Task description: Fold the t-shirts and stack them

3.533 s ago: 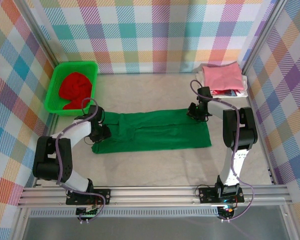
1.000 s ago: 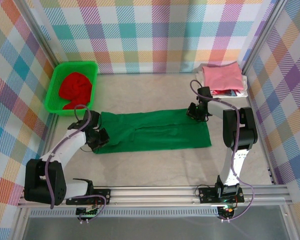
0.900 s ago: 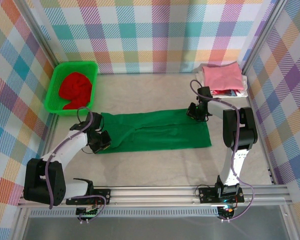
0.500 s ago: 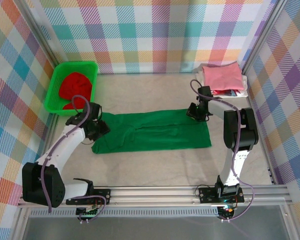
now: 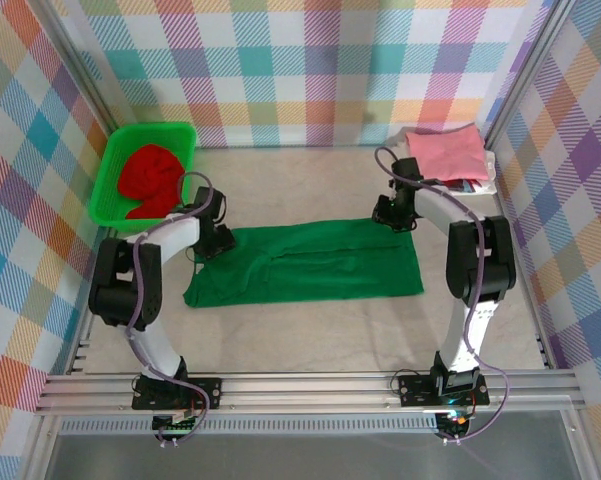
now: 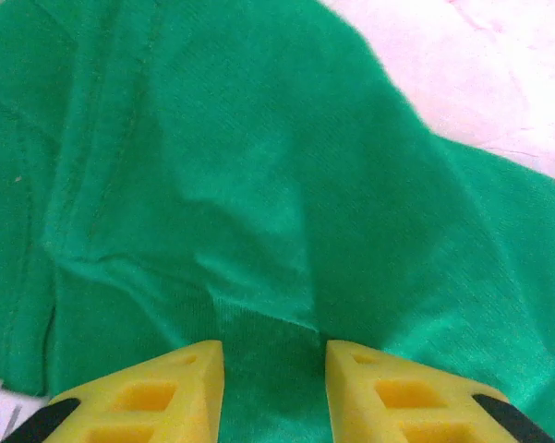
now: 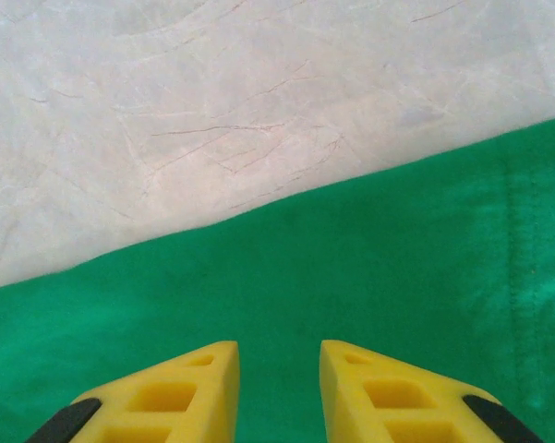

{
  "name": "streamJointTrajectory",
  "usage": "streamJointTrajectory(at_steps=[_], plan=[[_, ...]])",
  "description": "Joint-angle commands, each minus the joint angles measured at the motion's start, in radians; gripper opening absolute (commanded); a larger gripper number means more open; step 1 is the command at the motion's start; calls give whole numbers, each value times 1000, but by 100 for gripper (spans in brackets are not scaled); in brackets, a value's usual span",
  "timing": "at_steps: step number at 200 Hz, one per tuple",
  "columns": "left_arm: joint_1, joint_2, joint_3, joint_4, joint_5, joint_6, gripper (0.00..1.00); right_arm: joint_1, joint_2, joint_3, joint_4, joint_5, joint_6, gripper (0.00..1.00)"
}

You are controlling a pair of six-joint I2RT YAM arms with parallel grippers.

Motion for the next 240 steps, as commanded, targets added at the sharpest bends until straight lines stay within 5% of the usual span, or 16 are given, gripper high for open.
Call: streamJointTrajectory(at_steps=[1,68,106,152,188,240], plan=[[19,50,30,58,-14,-5,34,8,66,50,-83,61,-41,29],[33,328,333,34,-21,34,29,59,71,-15,-233,173,-79,29],[-7,602,789,-56,75,109,28,177,-18,-178,-281,96,-53,29],[-106,926,1442,-211,209,204,27,484,-115,-324,-210,-194,7,29],[-145,943,1476,-46,321,182,35,535,-194,-316,-88,-316,78,30],[-97,727,1382,-85,199,222,41,440,-271,-205,-40,-342,60,34]])
